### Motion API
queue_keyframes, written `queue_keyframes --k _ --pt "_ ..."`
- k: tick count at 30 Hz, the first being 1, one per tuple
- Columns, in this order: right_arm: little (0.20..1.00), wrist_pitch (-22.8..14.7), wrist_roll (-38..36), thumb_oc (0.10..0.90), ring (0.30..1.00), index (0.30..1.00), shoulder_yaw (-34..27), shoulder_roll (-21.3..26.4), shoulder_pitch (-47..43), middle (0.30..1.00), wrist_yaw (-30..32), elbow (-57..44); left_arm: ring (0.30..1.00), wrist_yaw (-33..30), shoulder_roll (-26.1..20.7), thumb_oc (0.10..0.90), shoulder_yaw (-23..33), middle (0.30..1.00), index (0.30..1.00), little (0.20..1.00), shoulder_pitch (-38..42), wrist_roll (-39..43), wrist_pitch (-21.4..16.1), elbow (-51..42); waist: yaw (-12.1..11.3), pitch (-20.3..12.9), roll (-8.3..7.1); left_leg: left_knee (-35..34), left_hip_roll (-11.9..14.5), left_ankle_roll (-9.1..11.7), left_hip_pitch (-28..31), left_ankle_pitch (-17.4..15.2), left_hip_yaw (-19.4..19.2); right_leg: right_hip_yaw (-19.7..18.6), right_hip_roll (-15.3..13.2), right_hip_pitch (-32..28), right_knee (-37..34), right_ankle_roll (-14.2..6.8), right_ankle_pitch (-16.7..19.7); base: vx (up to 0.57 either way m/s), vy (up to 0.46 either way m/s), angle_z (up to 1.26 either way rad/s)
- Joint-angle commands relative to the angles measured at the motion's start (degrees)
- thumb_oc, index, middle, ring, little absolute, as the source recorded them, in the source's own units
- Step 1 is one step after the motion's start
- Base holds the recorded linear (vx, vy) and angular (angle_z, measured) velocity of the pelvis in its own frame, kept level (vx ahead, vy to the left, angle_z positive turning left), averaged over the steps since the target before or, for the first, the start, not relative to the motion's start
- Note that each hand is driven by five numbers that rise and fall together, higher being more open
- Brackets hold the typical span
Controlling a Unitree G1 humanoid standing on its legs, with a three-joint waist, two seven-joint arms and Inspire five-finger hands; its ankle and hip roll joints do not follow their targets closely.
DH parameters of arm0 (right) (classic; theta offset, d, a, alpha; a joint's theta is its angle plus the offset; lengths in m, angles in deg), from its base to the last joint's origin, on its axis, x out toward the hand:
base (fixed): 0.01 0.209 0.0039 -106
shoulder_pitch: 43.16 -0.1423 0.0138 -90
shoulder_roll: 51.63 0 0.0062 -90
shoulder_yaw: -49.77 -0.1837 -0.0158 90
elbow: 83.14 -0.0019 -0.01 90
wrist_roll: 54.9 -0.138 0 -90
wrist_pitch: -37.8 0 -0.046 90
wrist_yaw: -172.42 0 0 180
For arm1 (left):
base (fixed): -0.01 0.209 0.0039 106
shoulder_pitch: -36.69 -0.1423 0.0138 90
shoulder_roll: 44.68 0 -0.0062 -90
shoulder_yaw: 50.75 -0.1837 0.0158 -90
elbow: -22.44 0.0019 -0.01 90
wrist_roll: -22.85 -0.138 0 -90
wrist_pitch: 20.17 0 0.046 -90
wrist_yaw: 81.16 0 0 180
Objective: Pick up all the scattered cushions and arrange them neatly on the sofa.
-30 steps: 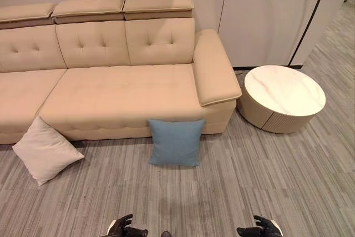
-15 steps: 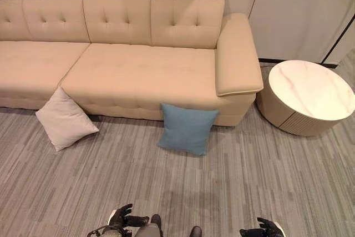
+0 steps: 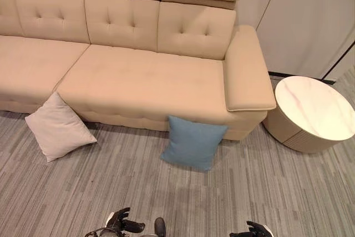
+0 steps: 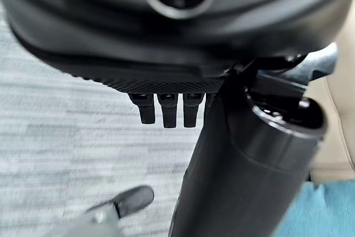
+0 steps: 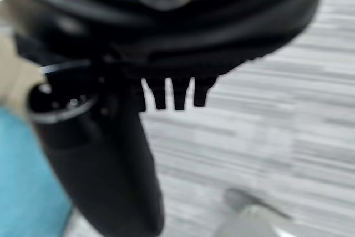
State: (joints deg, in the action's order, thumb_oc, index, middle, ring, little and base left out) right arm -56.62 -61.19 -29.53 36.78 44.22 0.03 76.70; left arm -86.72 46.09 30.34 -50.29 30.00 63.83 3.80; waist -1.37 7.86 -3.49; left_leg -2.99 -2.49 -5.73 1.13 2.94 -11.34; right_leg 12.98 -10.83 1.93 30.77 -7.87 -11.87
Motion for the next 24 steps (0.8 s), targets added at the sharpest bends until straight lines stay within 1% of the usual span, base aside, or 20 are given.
queue_keyframes --k 1,3,4,5,6,8,9,10,11,12,13,14,15,16,17,18,19,20,22,24 --pt "0.900 -1.1 1.1 0.800 0.900 0.900 0.8 3.4 -1.2 0.900 0.7 -1.8 0.900 -0.6 -0.5 0.800 0.7 0.900 0.900 0.900 -0.1 -0.9 -1.2 -0.1 -1.4 0.5 0.95 5.6 1.6 1.9 -1.9 -6.8 4.1 -0.4 3.9 1.5 -8.5 0.4 11.8 0.15 0.075 0.03" --pt "0.900 -0.9 1.3 0.800 0.900 0.900 0.9 3.6 -1.6 0.900 0.6 -1.9 0.900 -0.6 -0.6 0.800 0.9 0.900 0.900 0.900 0.0 -0.8 -1.2 0.0 -1.1 0.8 1.29 4.5 1.6 2.0 -0.1 -7.3 4.6 0.5 3.9 3.4 -10.7 1.0 10.7 0.21 0.006 -0.04" --pt "0.900 -0.9 1.5 0.800 0.900 0.900 1.3 3.9 -1.8 0.900 0.7 -2.0 0.900 -0.5 -0.5 0.800 0.7 0.900 0.900 0.900 0.1 -1.0 -1.3 0.3 -0.7 1.3 1.39 3.8 1.7 2.4 1.3 -8.1 4.8 2.5 3.7 4.4 -15.9 1.7 10.6 0.24 -0.061 0.01" --pt "0.900 -0.8 1.5 0.800 0.900 0.900 1.4 4.1 -1.9 0.900 0.8 -2.1 0.900 -0.5 -0.4 0.800 0.5 0.900 0.900 0.900 0.1 -1.1 -1.3 0.5 -0.3 1.6 1.27 3.8 1.3 2.5 2.0 -8.6 5.3 2.1 4.1 5.6 -18.4 1.8 11.3 0.41 -0.140 0.01" --pt "0.900 -0.7 1.2 0.800 0.900 0.900 1.5 4.1 -1.5 0.900 0.6 -1.9 0.900 -0.6 0.0 0.800 0.2 0.900 0.900 0.900 0.4 -1.4 -1.4 0.9 0.9 2.0 0.74 3.2 0.6 3.0 4.2 -9.9 7.3 -0.4 5.5 7.2 -23.9 1.2 13.6 0.29 -0.105 0.07" --pt "0.900 -0.7 1.3 0.800 0.900 0.900 1.5 4.1 -1.3 0.900 0.7 -1.7 0.900 -0.6 0.3 0.800 0.1 0.900 0.900 0.900 0.4 -1.4 -1.5 1.0 1.0 1.9 0.84 3.2 0.7 3.1 4.7 -10.3 7.7 -0.2 5.6 6.8 -24.5 1.2 14.0 0.22 -0.108 0.30" --pt "0.900 -0.9 1.1 0.800 0.900 0.900 1.4 4.1 -0.9 0.900 0.7 -1.5 0.900 -0.6 0.5 0.800 -0.1 0.900 0.900 0.900 0.5 -1.8 -1.6 1.3 1.3 1.6 0.78 3.5 0.7 3.5 5.0 -10.9 8.0 -0.6 6.2 6.1 -25.2 1.6 13.7 0.27 -0.195 0.71" --pt "0.900 -1.1 0.7 0.800 0.900 0.900 0.7 4.2 0.1 0.900 0.5 -1.3 0.900 -0.4 0.8 0.800 -0.6 0.900 0.900 0.900 0.5 -1.8 -1.8 1.1 1.7 1.2 0.72 5.6 1.4 5.0 4.6 -11.7 7.8 -0.3 6.6 4.7 -26.8 2.3 13.4 0.25 -0.219 0.78" --pt "0.900 -1.4 0.2 0.800 0.900 0.900 0.6 4.3 0.3 0.900 0.5 -1.3 0.900 -0.3 0.9 0.800 -0.7 0.900 0.900 0.900 0.7 -1.6 -2.0 0.9 1.9 1.2 0.62 8.2 2.0 6.1 3.6 -11.3 7.1 0.1 6.8 3.5 -27.9 2.7 13.2 0.18 -0.224 0.70" --pt "0.900 -1.6 -0.2 0.800 0.900 0.900 0.5 4.5 0.2 0.900 0.6 -1.3 0.900 -0.3 1.0 0.800 -1.0 0.900 0.900 0.900 1.1 -1.2 -2.0 0.5 2.0 1.7 0.27 13.3 3.0 7.5 0.8 -9.9 6.2 0.4 6.8 2.4 -28.7 3.3 13.2 0.05 -0.178 0.44" --pt "0.900 -1.7 -0.5 0.800 0.900 0.900 0.5 4.7 -0.1 0.900 0.7 -1.3 0.900 -0.2 1.1 0.800 -1.5 0.900 0.900 0.900 1.6 -0.8 -2.0 0.0 1.8 2.6 -0.21 18.5 3.8 8.2 -2.3 -8.1 5.5 0.6 6.6 1.6 -29.1 3.9 13.1 0.00 -0.163 0.40" --pt "0.900 -1.7 -0.8 0.800 0.900 0.900 0.6 5.0 -0.4 0.900 0.9 -1.3 0.900 -0.2 1.1 0.800 -1.8 0.900 0.900 0.900 2.1 -0.6 -1.9 -0.4 1.6 3.2 -0.47 23.0 4.5 8.4 -5.1 -7.2 5.3 0.9 6.6 1.1 -29.3 4.6 12.8 0.00 -0.153 0.46" --pt "0.900 -1.7 -1.2 0.800 0.900 0.900 0.7 5.1 -0.7 0.900 1.0 -1.3 0.900 -0.4 1.1 0.800 -1.9 0.900 0.900 0.900 2.4 -0.4 -2.0 -0.5 1.6 3.6 -0.63 25.9 5.5 8.5 -7.0 -6.6 4.8 1.2 7.0 0.7 -29.5 5.4 12.2 0.05 -0.150 0.20" --pt "0.900 -1.6 -1.7 0.800 0.900 0.900 0.5 5.3 -0.7 0.900 1.1 -1.2 0.900 -0.4 1.1 0.800 -2.1 0.900 0.900 0.900 2.5 -0.1 -1.9 -0.6 1.2 3.8 -0.94 27.2 6.2 8.0 -9.3 -6.7 4.4 1.2 7.3 -0.4 -30.1 5.8 11.6 0.18 -0.121 0.09" --pt "0.900 -1.7 -1.9 0.800 0.900 0.900 0.5 5.5 -0.2 0.900 1.1 -1.0 0.900 -0.5 1.1 0.800 -2.1 0.900 0.900 0.900 2.2 0.0 -1.8 -0.6 0.9 3.6 -1.23 23.5 6.4 7.5 -10.1 -8.0 3.7 1.4 7.5 -1.8 -31.3 5.3 11.1 0.23 -0.066 -0.09" --pt "0.900 -1.7 -1.9 0.800 0.900 0.900 0.5 5.6 -0.1 0.900 1.3 -1.0 0.900 -0.5 1.1 0.800 -2.2 0.900 0.900 0.900 2.1 -0.1 -1.7 -0.6 0.8 3.5 -1.42 21.4 6.6 7.4 -10.6 -8.1 3.3 1.4 7.4 -2.3 -31.6 5.1 10.8 0.38 0.029 0.09" --pt "0.900 -1.7 -1.5 0.800 0.900 0.900 0.7 5.7 0.1 0.900 1.5 -1.0 0.900 -0.5 0.8 0.800 -2.3 0.900 0.900 0.900 1.6 -0.6 -1.6 -0.5 -0.3 3.3 -1.10 14.7 6.5 8.0 -12.5 -4.2 3.7 0.5 8.6 -4.3 -32.3 5.2 9.4 0.26 0.046 0.07" --pt "0.900 -1.7 -1.5 0.800 0.900 0.900 0.7 5.7 0.1 0.900 1.5 -1.0 0.900 -0.5 0.7 0.800 -2.3 0.900 0.900 0.900 1.6 -0.6 -1.6 -0.5 -0.2 3.1 -1.15 14.4 6.5 8.0 -12.7 -3.9 3.8 0.6 8.6 -4.1 -32.2 5.2 9.5 0.27 0.059 0.07" --pt "0.900 -1.6 -1.2 0.800 0.900 0.900 1.2 5.5 0.1 0.900 1.6 -0.8 0.900 -0.6 0.6 0.800 -2.2 0.900 0.900 0.900 1.3 -0.4 -1.7 -0.1 -1.7 3.6 -1.01 13.5 4.6 8.5 -14.8 -2.2 7.2 -1.1 9.8 -5.6 -32.4 5.5 8.6 0.15 0.052 -0.10" --pt "0.900 -1.8 -1.0 0.800 0.900 0.900 1.6 5.3 0.1 0.900 1.4 -0.9 0.900 -0.4 0.7 0.800 -1.5 0.900 0.900 0.900 0.7 0.2 -1.6 0.2 -2.4 2.8 -1.00 11.6 3.2 8.4 -13.7 -2.5 10.2 -2.5 10.4 -5.9 -32.3 5.4 8.1 0.19 0.079 -0.46"
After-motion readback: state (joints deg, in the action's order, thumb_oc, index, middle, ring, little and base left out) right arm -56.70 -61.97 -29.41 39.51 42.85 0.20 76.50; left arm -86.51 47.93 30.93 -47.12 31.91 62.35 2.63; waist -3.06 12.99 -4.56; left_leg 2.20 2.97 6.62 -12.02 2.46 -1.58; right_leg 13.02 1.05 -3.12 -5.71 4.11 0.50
